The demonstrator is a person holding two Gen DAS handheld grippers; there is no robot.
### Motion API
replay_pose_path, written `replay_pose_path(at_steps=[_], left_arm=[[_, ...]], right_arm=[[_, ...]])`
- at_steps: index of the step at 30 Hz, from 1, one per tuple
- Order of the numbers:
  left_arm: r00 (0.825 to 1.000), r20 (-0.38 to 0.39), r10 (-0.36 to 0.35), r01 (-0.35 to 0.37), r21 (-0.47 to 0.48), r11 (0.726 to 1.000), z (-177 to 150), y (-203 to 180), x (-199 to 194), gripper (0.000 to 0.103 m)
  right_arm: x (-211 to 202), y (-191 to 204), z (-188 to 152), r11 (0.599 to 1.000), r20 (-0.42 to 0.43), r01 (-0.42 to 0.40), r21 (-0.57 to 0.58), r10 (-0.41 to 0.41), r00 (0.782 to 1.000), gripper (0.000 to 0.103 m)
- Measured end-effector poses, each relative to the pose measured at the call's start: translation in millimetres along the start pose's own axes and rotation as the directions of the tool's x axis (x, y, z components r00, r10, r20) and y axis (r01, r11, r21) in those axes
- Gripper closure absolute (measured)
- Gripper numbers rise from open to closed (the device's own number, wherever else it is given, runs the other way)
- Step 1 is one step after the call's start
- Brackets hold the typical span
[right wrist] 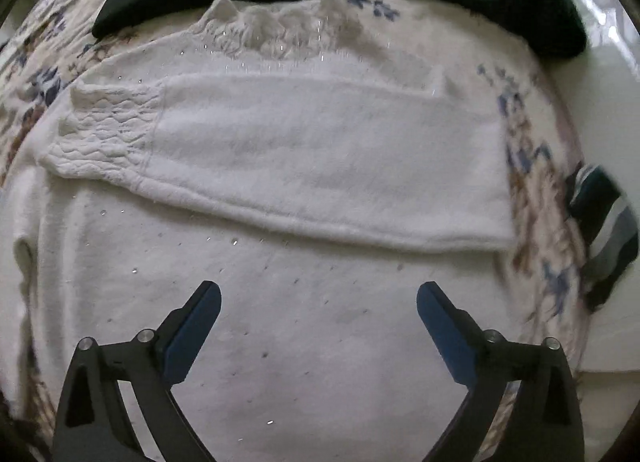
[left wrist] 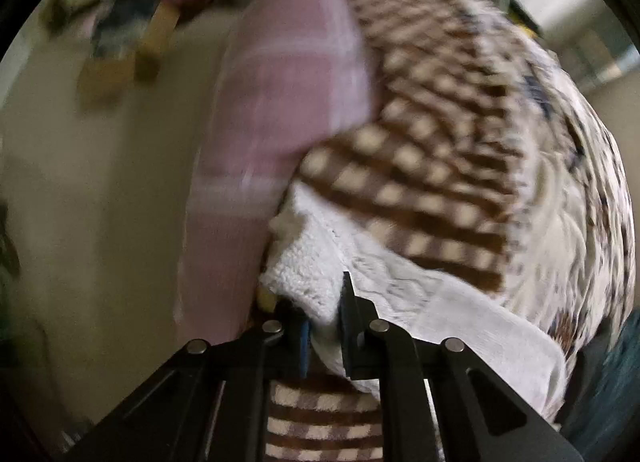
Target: Fold small clothes
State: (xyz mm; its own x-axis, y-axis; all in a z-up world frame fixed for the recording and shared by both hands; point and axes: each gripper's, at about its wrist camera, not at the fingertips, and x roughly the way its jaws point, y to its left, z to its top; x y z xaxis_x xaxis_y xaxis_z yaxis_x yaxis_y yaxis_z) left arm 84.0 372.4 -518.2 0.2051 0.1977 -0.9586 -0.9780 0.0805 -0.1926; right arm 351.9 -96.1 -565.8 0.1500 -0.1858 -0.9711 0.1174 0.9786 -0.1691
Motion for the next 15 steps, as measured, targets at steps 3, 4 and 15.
replay_pose_path(at_steps=[3, 4, 15], left_arm=[[0.996, 0.093, -0.011, -0.007, 0.195, 0.981, -8.7, -36.2, -29.3, 0.095], [0.993, 0.116, -0.023, -0.007, 0.250, 0.968, -23.9, -56.9, -41.9, 0.095], [0.927, 0.033, -0.374, 0.196, 0.807, 0.558, -188.8, -268.6, -124.2, 0.095]], right_arm=[[-4.9, -2.7, 4.7, 1.000, 0.023, 0.014, -0.008, -0.014, 1.000, 0.003], [-4.9, -5.2, 6.0, 1.000, 0.026, 0.011, -0.002, -0.011, 1.000, 0.003], [13.7, -81.4, -11.1, 0.979, -0.035, -0.083, 0.186, 0.090, 0.995, 0.003]])
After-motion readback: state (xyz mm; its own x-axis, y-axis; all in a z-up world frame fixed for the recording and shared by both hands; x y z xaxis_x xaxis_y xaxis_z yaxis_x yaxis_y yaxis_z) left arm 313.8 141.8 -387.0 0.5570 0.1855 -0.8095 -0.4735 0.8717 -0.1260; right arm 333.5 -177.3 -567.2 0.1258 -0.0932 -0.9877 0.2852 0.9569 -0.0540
